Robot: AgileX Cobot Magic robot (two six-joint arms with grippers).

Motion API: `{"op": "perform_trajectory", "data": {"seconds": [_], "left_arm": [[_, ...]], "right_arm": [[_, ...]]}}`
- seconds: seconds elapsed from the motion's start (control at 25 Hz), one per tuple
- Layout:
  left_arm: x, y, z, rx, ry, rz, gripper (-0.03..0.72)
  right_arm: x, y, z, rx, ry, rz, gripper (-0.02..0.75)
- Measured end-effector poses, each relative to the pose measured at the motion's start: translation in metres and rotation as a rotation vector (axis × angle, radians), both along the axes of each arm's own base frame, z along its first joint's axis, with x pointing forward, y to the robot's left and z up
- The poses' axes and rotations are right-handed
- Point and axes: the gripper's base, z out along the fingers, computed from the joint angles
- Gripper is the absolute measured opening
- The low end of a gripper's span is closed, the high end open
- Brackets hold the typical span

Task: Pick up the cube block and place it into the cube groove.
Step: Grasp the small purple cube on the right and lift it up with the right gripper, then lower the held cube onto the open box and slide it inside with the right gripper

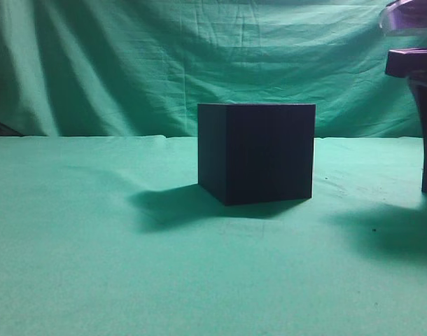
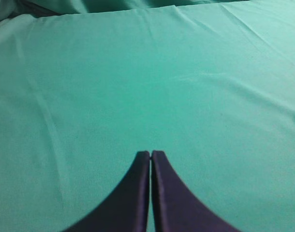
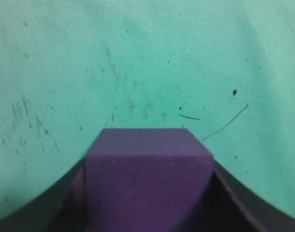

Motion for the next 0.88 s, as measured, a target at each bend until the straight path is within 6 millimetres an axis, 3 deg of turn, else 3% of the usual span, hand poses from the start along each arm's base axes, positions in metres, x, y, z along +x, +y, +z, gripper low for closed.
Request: {"op": "perform_trajectory", "data": {"seconds": [0.04, 0.24, 0.4, 0.52, 0.68, 0.88], "left_arm": [[0.0, 0.0, 0.0, 0.0, 0.0, 0.0, 0.0], [0.0, 0.0, 0.0, 0.0, 0.0, 0.0, 0.0], [0.0, 0.0, 0.0, 0.0, 0.0, 0.0, 0.0], [0.0, 0.0, 0.0, 0.0, 0.0, 0.0, 0.0], [0.0, 0.0, 0.0, 0.0, 0.0, 0.0, 0.0], [0.0, 0.0, 0.0, 0.0, 0.0, 0.0, 0.0]], "right_arm": [[0.0, 0.0, 0.0, -0.001, 0.0, -0.001, 0.42], [0.002, 0.0, 0.008, -0.012, 0.025, -0.013, 0.427], [0.013, 0.008, 0.041, -0.021, 0.03, -0.012, 0.427], [0.011, 0.031, 0.081, 0.007, -0.053, 0.052, 0.427], [-0.007, 0.079, 0.131, 0.072, -0.14, 0.193, 0.427], [-0.027, 0.131, 0.149, 0.137, -0.162, 0.341, 0.427]]}}
